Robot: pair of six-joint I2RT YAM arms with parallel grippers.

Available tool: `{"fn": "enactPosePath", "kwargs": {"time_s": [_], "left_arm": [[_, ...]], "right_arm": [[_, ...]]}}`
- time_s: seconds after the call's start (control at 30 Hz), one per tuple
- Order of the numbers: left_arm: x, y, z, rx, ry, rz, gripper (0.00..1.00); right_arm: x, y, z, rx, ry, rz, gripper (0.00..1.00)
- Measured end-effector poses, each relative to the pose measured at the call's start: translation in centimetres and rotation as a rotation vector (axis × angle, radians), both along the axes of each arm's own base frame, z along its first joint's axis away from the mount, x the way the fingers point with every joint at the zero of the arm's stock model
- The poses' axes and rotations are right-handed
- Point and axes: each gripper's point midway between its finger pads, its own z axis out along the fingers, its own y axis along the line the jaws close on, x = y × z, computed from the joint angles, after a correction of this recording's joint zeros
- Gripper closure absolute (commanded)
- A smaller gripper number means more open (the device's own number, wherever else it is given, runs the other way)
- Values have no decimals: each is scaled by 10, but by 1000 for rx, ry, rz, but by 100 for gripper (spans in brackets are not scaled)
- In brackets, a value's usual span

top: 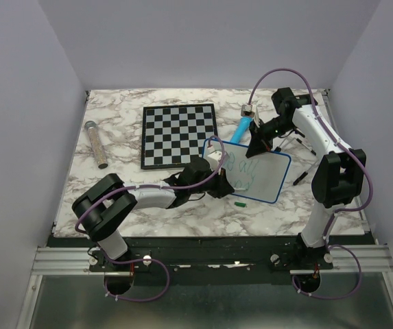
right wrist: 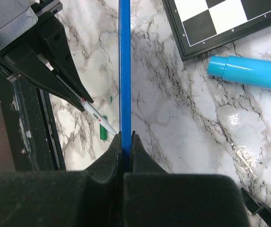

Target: Write a sentence on the whiteboard

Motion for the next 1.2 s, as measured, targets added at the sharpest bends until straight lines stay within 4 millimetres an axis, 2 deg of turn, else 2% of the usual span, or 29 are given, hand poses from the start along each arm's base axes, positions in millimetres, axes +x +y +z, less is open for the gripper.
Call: {"fn": "enactPosePath", "kwargs": {"time_s": [0.33, 0.97, 1.2], "left_arm": [[2, -5, 6, -19, -6, -4, 100], [-7, -2, -17, 37, 59, -32, 100], [-8, -7, -12, 11, 58, -50, 100]], "right_arm": [[0, 0, 0, 0, 1, 0, 99], [0, 0, 0, 0, 1, 0, 99], [0, 0, 0, 0, 2, 0, 99]]}}
